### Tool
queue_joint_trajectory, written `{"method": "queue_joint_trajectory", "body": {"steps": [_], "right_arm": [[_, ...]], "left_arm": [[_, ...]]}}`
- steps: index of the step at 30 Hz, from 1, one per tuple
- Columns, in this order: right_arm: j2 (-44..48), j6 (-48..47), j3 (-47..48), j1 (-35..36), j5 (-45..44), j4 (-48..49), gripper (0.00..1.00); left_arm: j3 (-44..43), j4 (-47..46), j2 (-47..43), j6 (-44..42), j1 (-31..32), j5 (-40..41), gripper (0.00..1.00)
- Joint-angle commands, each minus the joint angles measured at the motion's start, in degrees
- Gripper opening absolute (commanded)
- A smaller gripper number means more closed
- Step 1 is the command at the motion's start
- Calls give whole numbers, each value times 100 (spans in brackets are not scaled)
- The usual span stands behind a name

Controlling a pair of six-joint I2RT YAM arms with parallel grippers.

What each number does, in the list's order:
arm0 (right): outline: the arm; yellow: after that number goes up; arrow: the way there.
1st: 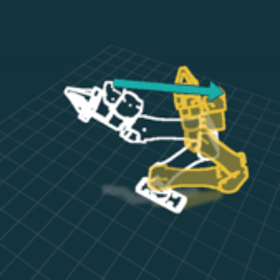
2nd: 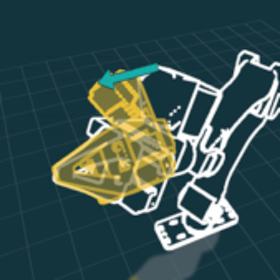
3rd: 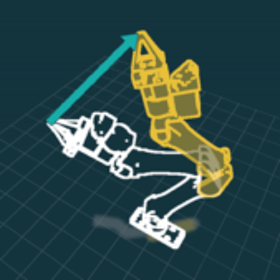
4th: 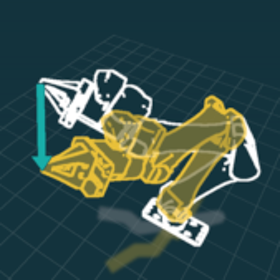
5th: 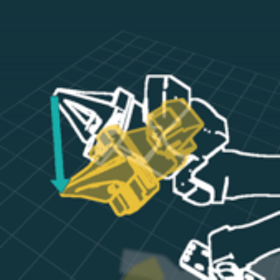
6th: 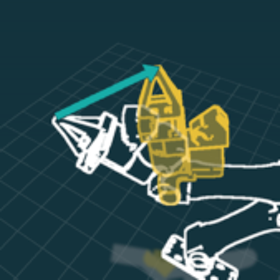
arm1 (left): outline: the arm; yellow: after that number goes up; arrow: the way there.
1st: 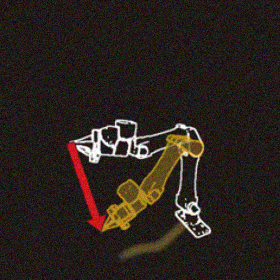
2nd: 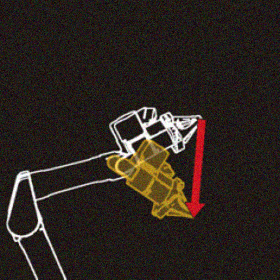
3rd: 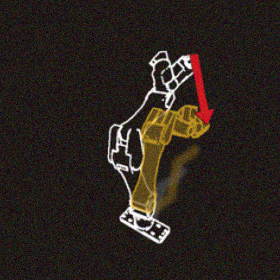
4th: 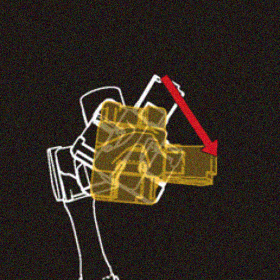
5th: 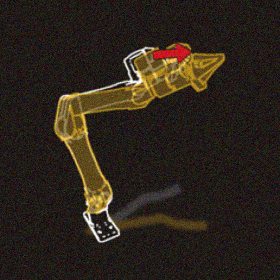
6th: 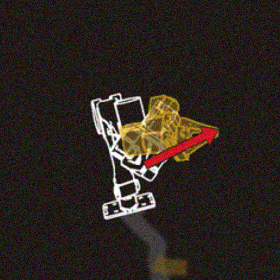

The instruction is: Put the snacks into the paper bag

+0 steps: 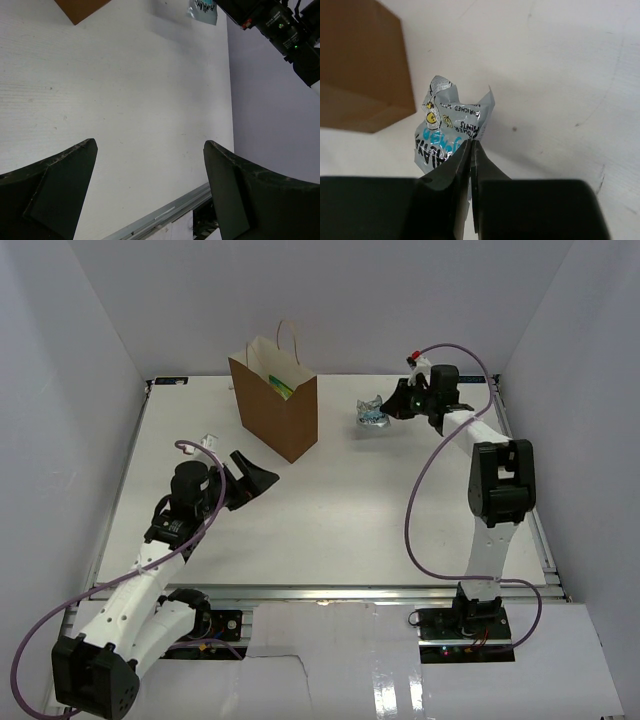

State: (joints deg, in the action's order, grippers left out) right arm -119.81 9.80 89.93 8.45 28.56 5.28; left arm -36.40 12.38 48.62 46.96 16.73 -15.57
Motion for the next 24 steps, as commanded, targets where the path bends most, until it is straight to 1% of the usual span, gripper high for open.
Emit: {"method": "queue_joint_trajectory", "body": {"steps": [1,3,7,10,12,14,15,18,22,23,24], "right_arm": [[800,-558,-528,61,1424,333,8],[1273,-733,-783,61,1591,325,8],[1890,-822,-723,87,1732,298,8],[2198,-822,-337,227,1759,255,8],[2269,-822,137,359,1689,106,8],[2234,-953,506,718,1356,-235,8],[2208,-1189,673,876,1224,-316,8],[2015,-1612,1357,1640,530,-422,8],[1418,-1981,2149,2108,-428,-519,8],[1129,-2069,2639,2169,-752,-693,8],[1022,-2201,2826,2274,-877,-695,8]], "left_arm": [[124,-350,-116,-99,14,-192,98],[142,-447,-81,-134,14,-262,98],[134,-605,-19,-240,6,-359,98],[151,-658,-19,-301,6,-402,98],[169,-684,-46,-310,14,-420,98],[247,-746,-116,-301,14,-446,98],[274,-763,-142,-301,14,-438,98],[327,-781,-248,-275,6,-464,98],[353,-659,-476,-266,6,-456,98],[397,-623,-616,-231,6,-429,98],[432,-597,-695,-205,14,-412,98]]}}
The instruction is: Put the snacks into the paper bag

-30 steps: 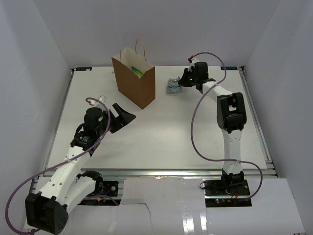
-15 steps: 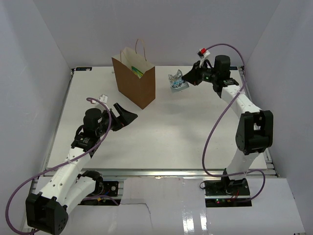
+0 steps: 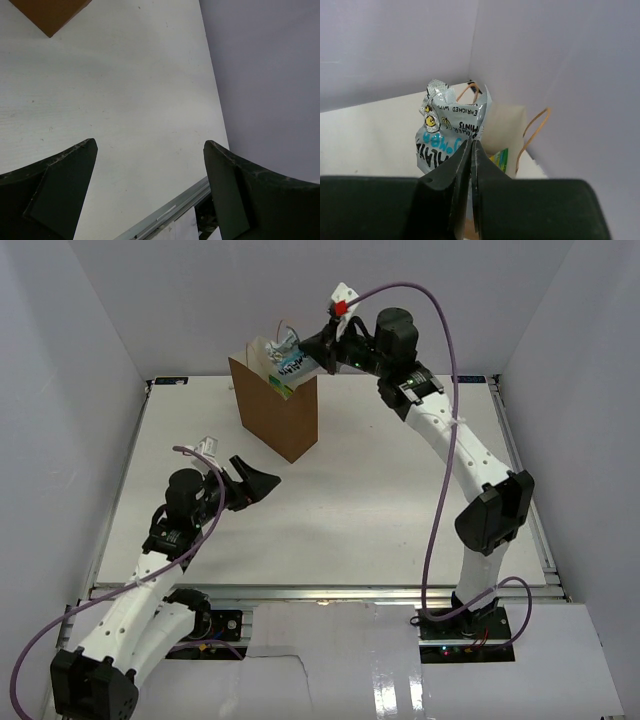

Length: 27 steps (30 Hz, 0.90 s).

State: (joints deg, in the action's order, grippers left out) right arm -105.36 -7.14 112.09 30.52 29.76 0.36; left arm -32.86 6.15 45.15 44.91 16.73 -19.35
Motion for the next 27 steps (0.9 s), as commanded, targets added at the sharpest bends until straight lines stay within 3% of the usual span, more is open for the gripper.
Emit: {"method": "queue_joint_trajectory", "body": {"steps": [1,7,14,17,18,21,23,26,27], "right_arm": [[-511,-586,742,103,-1268,-160,8],[-898,-1167,999,375,-1955,262,8],[-1039,-1598,533,700,-2562,912,8],[-1004,-1598,419,780,-2624,922,28],[-978,-1563,401,788,-2642,887,45],[-811,-1493,322,771,-2668,843,62],[-601,-1361,296,710,-2651,677,67],[-250,-914,278,473,-2336,-8,90],[-100,-582,156,281,-2178,-288,91]], "left_arm": [[104,96,-427,36,6,-25,98],[289,360,-1069,168,14,195,98],[263,413,-1105,177,14,213,98],[193,413,-1017,115,14,186,98],[184,413,-1017,106,14,195,98],[210,404,-1060,97,14,213,98],[210,404,-1078,54,14,222,98],[140,465,-1078,-139,6,222,98],[18,640,-1043,-244,14,265,98]]}}
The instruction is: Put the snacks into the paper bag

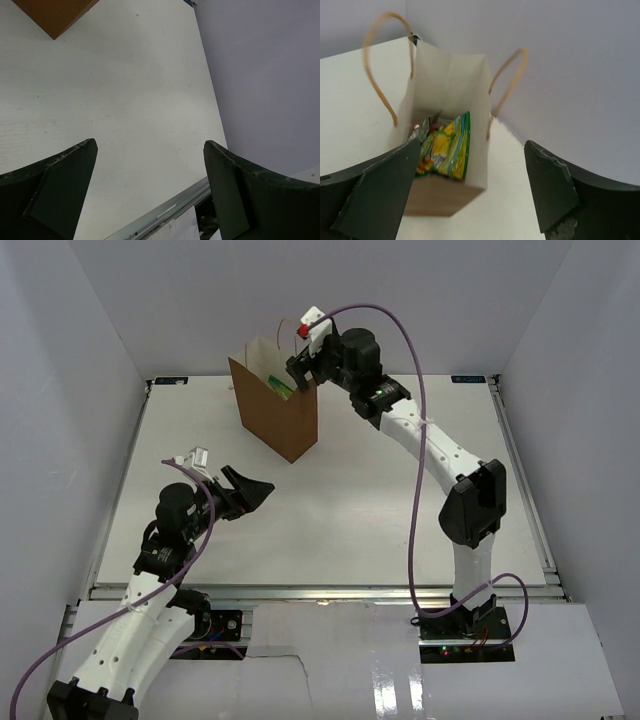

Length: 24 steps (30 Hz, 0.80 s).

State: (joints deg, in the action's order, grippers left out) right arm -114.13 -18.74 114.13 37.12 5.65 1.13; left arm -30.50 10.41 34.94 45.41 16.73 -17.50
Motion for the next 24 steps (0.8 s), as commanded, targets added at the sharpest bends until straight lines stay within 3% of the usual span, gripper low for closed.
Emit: {"method": "queue_joint_trajectory", "body": {"steps": [1,4,8,12,19,24], "right_arm": [[934,739,-257,-468,522,-594,90],[1821,1038,-1565,-916,946,-780,90],[3096,1048,-3139,-1549,859,-1192,90],[3975,1303,-4518,-2628,798,-1509,90],[5600,1382,-5803,-3290,306,-2151,90],[6209,1592,-6165,-3431,-89,-2336,90]], "left_arm": [[-306,320,4,-409,6,115,98],[-553,610,48,-804,14,220,98],[-729,725,101,-1156,14,352,98],[-896,611,294,-1394,6,501,98],[-1072,224,812,-1623,6,431,98],[-1168,154,910,-1667,6,405,98]]}}
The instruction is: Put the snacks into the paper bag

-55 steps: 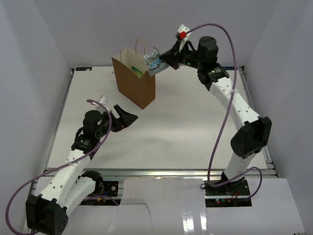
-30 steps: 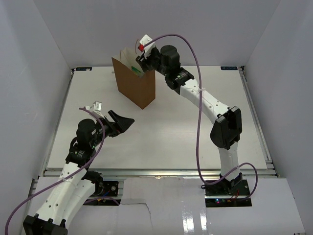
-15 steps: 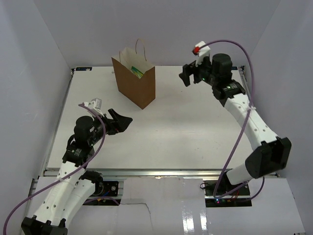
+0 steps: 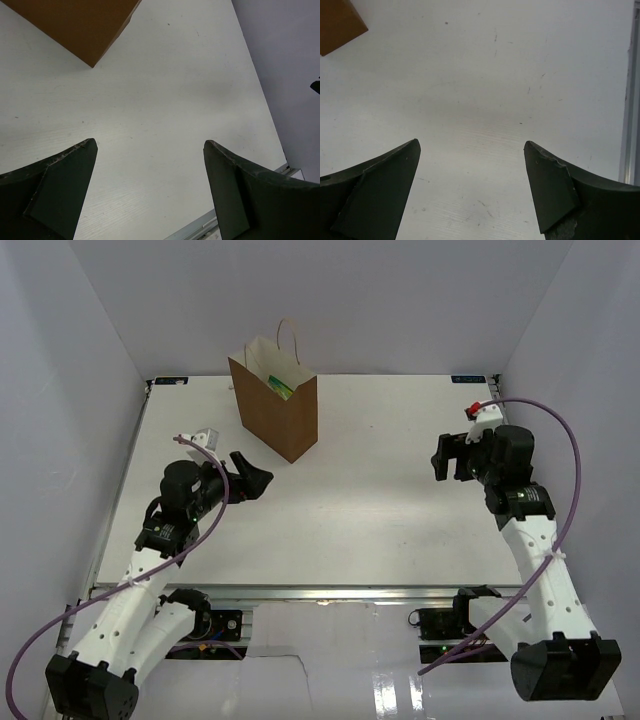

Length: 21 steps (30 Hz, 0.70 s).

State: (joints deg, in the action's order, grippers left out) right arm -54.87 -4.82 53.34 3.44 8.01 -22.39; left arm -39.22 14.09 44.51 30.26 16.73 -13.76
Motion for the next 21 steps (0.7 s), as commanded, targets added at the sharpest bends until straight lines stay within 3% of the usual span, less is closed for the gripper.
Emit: {"method": "queue_joint_trajectory", "body": {"steps": [1,21], "right_arm": [[423,218,-113,-72,-500,-10,90],[1154,333,-386,-107,-1231,-143,90]], "left_arm": [[-314,-213,-57,-169,6,14,98],[-130,288,-892,41,14,128,98]]}}
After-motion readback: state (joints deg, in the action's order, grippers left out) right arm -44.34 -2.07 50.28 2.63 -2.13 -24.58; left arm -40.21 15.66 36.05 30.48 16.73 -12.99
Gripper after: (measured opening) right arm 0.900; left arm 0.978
